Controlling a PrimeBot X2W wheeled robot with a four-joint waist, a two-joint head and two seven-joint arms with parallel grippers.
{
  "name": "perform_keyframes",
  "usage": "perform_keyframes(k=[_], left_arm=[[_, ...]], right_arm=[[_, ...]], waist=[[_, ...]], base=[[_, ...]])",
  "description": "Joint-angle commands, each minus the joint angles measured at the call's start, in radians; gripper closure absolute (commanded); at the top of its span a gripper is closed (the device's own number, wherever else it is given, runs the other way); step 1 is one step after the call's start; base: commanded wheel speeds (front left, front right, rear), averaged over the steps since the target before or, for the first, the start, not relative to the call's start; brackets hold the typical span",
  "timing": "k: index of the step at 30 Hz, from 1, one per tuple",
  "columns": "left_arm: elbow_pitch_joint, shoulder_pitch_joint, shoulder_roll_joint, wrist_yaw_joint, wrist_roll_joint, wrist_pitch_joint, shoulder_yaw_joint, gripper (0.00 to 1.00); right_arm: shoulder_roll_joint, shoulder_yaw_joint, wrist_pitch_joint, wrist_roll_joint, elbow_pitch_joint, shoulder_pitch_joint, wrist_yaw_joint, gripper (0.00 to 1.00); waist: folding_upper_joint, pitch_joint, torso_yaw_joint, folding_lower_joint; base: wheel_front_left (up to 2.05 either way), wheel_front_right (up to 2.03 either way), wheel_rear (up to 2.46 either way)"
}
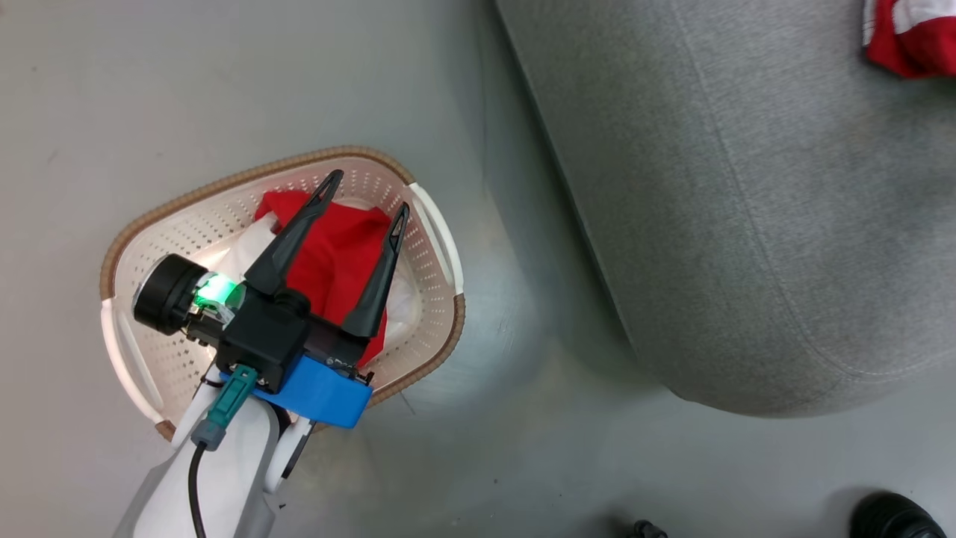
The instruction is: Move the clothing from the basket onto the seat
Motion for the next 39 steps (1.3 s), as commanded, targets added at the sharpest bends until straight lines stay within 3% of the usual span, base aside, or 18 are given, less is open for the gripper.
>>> perform_keyframes(k=[1, 5, 7, 8, 27, 39], left_arm=[[-0.010, -0.008, 0.008, 0.005, -0.003, 0.001, 0.003, 0.00], [-0.018, -0.012, 0.013, 0.008, -0.006, 0.004, 0.000, 0.00], [-0.020, -0.021, 0.013, 0.008, -0.007, 0.006, -0.005, 0.00], [-0.021, -0.023, 0.014, 0.007, -0.008, 0.006, -0.006, 0.00], [0.024, -0.039, 0.000, 0.014, -0.030, -0.008, -0.027, 0.00], [0.137, -0.005, -0.069, 0.009, -0.083, -0.023, -0.030, 0.00]], right_arm=[[0.021, -0.016, -0.003, -0.002, 0.011, 0.012, 0.000, 0.94], [0.044, -0.024, -0.004, -0.026, 0.036, 0.021, 0.000, 0.90], [0.051, -0.026, -0.004, -0.033, 0.042, 0.024, 0.000, 0.59], [0.054, -0.030, -0.004, -0.038, 0.040, 0.027, 0.000, 0.02], [0.045, -0.044, -0.004, -0.081, 0.022, 0.085, 0.000, 0.00], [0.064, -0.009, -0.004, -0.137, -0.060, 0.251, 0.000, 0.00]], waist=[[0.0000, 0.030, 0.019, -0.0002], [0.0000, 0.043, 0.021, -0.0002], [0.0000, 0.046, 0.026, -0.0002], [0.0000, 0.045, 0.028, -0.0002], [0.0000, 0.000, 0.052, -0.0002], [0.0000, -0.164, 0.097, -0.0002]], base=[[0.00, 0.00, 0.00], [0.00, 0.00, 0.00], [0.00, 0.00, 0.00], [0.00, 0.00, 0.00], [0.00, 0.00, 0.00], [0.00, 0.00, 0.00]])
